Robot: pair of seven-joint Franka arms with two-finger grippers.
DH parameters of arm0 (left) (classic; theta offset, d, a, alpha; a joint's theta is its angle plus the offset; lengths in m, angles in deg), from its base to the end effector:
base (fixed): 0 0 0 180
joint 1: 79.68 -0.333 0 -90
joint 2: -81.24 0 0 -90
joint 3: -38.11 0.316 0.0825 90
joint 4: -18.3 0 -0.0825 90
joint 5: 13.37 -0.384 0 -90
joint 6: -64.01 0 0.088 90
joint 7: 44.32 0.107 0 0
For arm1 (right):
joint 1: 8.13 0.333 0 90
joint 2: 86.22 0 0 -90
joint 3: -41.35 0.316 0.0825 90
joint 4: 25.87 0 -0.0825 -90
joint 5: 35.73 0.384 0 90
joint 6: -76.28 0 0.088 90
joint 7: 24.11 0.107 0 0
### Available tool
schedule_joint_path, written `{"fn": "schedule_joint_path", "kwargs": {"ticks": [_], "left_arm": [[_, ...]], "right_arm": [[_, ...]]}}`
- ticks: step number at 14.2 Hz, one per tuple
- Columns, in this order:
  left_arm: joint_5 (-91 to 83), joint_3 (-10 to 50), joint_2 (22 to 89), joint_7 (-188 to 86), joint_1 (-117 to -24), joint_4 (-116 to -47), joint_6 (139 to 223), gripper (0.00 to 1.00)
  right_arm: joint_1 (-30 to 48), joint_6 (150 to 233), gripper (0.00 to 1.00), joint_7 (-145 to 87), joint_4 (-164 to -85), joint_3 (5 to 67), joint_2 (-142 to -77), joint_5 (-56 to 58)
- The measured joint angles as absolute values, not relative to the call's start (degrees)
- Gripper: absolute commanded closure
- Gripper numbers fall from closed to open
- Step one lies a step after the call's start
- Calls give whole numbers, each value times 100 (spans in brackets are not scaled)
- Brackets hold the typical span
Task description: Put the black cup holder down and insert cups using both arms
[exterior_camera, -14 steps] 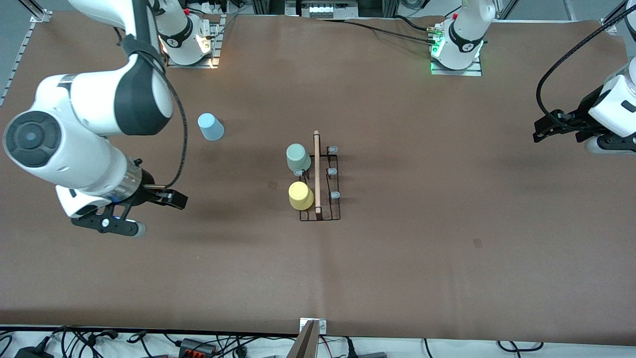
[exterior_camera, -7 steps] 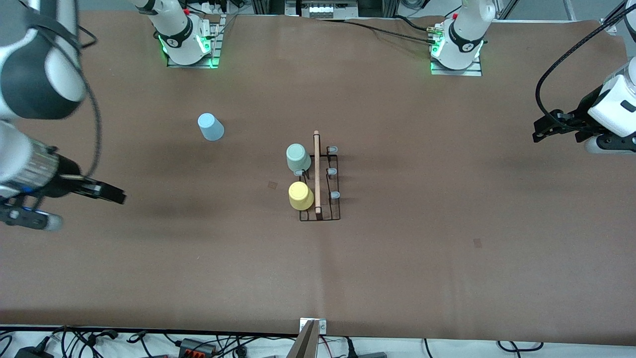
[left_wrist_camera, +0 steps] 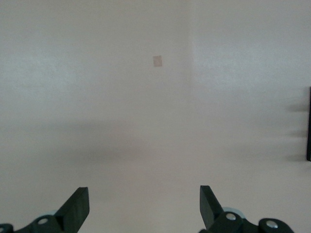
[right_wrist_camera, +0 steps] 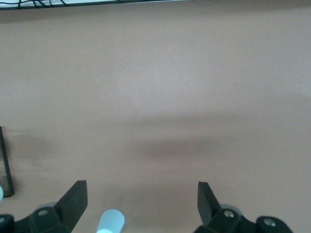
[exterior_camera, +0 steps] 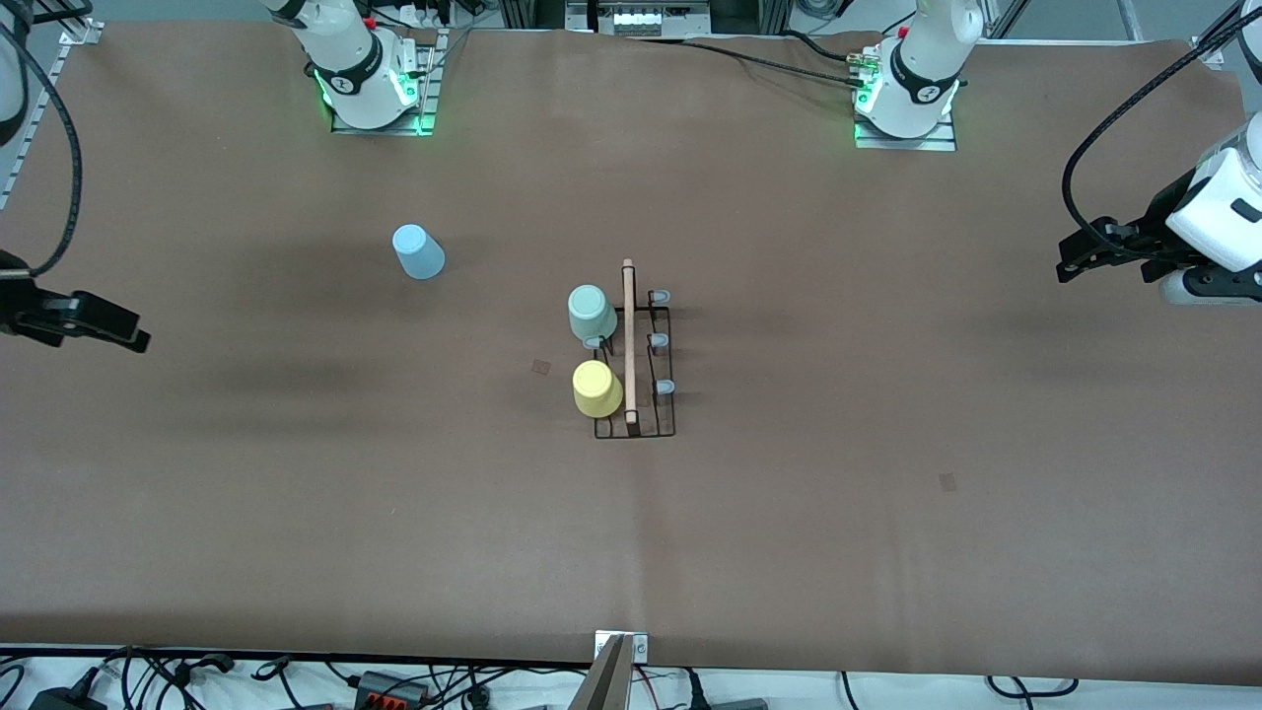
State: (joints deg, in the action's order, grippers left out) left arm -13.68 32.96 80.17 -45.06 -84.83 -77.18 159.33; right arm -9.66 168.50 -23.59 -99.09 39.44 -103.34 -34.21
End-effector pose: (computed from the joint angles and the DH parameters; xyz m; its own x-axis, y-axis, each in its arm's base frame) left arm 0.5650 0.0009 0.5767 0.9997 0.0124 -0.0213 0.0123 -0.9999 -0.0040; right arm 0.6470 -0.0327 0.5870 0.9971 -0.0683 0.0328 -0.0677 -0.9976 -0.0170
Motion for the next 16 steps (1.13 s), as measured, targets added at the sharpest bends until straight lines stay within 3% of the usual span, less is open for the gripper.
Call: {"fn": "schedule_joint_path", "kwargs": {"ticks": [8, 16], "left_arm": [[-1368, 3294, 8017, -4503, -8483, -7718, 15933, 0], [-1368, 3294, 8016, -4502, -8483, -7717, 15933, 0]], "right_arm": [[-949, 17119, 0, -2472, -10837, 3827, -9750, -3457], [-948, 17334, 0, -2578, -12586, 3828, -8306, -3473]]}}
